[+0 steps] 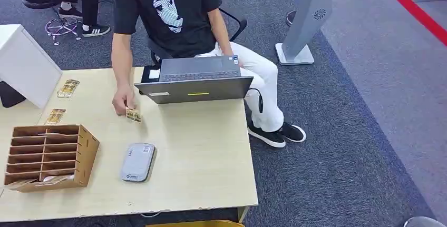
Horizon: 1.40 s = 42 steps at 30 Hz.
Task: Pass the card to the sensor for recognition and then transmit it.
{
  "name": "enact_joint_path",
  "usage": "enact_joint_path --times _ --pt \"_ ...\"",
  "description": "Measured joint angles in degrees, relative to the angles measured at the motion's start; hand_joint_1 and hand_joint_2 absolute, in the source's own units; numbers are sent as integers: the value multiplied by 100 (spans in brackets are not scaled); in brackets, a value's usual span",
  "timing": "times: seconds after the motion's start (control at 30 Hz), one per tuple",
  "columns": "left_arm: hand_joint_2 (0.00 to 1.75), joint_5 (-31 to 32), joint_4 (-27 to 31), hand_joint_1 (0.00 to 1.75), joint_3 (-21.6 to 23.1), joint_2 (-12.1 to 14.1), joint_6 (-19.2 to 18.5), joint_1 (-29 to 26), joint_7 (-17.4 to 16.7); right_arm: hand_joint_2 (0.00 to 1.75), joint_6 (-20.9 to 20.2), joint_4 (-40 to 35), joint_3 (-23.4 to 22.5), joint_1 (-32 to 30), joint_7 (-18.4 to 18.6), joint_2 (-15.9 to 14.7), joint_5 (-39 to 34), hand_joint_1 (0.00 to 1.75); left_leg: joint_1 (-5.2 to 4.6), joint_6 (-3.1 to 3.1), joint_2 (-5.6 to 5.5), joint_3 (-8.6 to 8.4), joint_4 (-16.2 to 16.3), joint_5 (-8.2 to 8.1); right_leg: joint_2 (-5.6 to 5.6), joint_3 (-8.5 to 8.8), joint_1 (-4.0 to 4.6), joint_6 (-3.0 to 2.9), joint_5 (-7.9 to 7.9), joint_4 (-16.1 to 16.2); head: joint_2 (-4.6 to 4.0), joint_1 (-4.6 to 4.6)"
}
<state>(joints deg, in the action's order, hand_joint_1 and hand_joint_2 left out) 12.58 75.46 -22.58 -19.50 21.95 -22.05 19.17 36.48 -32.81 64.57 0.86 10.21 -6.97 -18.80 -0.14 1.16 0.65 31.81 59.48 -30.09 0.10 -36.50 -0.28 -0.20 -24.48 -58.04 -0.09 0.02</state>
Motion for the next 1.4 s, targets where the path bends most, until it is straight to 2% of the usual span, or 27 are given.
enact_joint_path --times 0.1,0.2,0.33,0.37,0.43,0.47,0.53,0.7,0.83,1.0,1.27,1.4 --pt "175 -522 516 0 7 -26 265 -92 293 175 61 -42 37 -1 57 -13 -2 0 1 0 0 -2 0 0 0 0 2 0 0 0 2 0" --pt "175 -823 1364 0 98 -35 607 -191 471 175 72 -87 120 5 109 -37 61 0 1 0 -2 -1 0 0 -1 1 3 0 0 0 0 0" --pt "175 -926 2184 0 157 -35 671 -231 538 175 79 -136 155 9 153 -63 83 0 6 0 1 -2 0 0 -2 2 2 0 0 0 0 0" --pt "175 -1020 2319 0 173 -35 684 -248 669 175 79 -142 166 10 160 -68 94 0 7 0 1 -3 0 0 -2 2 2 0 0 0 0 0" --pt "175 -1344 2667 0 184 -35 750 -284 1181 175 68 -144 203 22 162 -74 144 0 8 0 0 -3 0 0 -1 3 4 0 0 0 0 2" --pt "175 -1479 2927 0 184 -35 758 -296 1393 175 59 -149 227 31 168 -79 166 0 9 0 -1 -3 0 1 -1 3 4 0 0 0 0 0" --pt "175 -1621 3441 0 184 -33 673 -296 1584 175 30 -157 267 47 188 -87 175 0 9 0 -2 -4 0 0 -2 6 4 0 0 0 0 2" --pt "175 -1584 4098 0 175 -28 223 -229 1497 175 -13 -164 291 66 208 -90 212 0 8 0 -2 -5 0 0 -2 7 3 0 0 0 0 0" --pt "175 -1234 4117 0 153 219 -145 49 941 175 -147 -164 291 98 199 -90 273 0 5 -1 -5 -7 1 2 -4 9 4 -1 1 0 0 0" --pt "175 -891 3548 0 266 921 -328 693 219 175 -360 -138 288 156 96 -90 284 0 8 -18 -5 -8 0 15 -4 9 6 -16 10 -2 0 0" --pt "175 -607 2361 0 937 1713 -324 1532 -398 175 -520 -9 271 219 -52 -57 398 0 14 -17 -6 -7 0 23 -5 9 8 -17 19 -4 0 0" --pt "175 -489 1984 0 1296 1932 -324 1848 -492 175 -540 59 256 231 -85 -24 468 0 14 -16 -5 -7 1 23 -5 9 7 -15 20 -4 0 -2"
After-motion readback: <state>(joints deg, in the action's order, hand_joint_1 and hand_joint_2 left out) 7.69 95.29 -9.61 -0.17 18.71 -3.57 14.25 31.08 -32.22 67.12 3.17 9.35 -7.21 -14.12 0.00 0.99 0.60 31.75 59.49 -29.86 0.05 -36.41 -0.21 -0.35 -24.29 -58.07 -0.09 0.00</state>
